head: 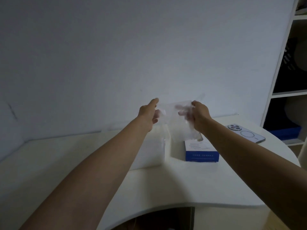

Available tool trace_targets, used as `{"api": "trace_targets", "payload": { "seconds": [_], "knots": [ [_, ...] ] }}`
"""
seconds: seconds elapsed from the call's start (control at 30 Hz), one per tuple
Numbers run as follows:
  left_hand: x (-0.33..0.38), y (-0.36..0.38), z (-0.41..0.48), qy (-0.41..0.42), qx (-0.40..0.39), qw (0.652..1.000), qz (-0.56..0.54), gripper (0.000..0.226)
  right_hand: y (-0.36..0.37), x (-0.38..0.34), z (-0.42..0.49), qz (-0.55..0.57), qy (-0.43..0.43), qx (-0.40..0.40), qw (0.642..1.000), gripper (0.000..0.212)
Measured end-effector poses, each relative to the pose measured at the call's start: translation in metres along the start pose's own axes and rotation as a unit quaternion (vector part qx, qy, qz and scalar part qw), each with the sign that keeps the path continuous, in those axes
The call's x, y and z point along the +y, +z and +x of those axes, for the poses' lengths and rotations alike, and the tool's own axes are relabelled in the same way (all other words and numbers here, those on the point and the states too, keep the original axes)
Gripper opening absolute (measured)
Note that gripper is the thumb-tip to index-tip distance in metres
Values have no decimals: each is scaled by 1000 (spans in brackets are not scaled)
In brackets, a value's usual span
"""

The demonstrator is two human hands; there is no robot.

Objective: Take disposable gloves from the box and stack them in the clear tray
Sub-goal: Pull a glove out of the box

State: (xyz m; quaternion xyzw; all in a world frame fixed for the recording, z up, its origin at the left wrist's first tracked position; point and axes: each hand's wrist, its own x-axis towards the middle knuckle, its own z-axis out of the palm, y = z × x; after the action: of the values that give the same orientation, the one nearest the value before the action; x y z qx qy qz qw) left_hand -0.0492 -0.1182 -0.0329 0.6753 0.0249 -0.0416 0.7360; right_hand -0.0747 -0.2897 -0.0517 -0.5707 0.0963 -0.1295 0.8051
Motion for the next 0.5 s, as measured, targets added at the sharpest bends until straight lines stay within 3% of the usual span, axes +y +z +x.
{"api": "trace_targets", "payload": {
  "seconds": [0.13,0.23,0.33,0.43,0.5],
  "knots": [
    [4,-43,-9,-78,-66,995,14,62,40,8,-5,27,-8,-12,1000,38],
    [5,-60,-16,-127,-126,982,53,33,59,13,-5,13,-20,19,1000,27],
    [7,-72,-15,-119,-90,988,38,22,75,19,-5,6,-4,28,1000,24],
    [9,-82,-14,-102,-39,992,-56,14,85,25,-4,-23,10,32,999,31],
    [7,-90,-12,-99,-15,990,-104,25,88,27,-10,-18,17,28,999,30]
  ]
}}
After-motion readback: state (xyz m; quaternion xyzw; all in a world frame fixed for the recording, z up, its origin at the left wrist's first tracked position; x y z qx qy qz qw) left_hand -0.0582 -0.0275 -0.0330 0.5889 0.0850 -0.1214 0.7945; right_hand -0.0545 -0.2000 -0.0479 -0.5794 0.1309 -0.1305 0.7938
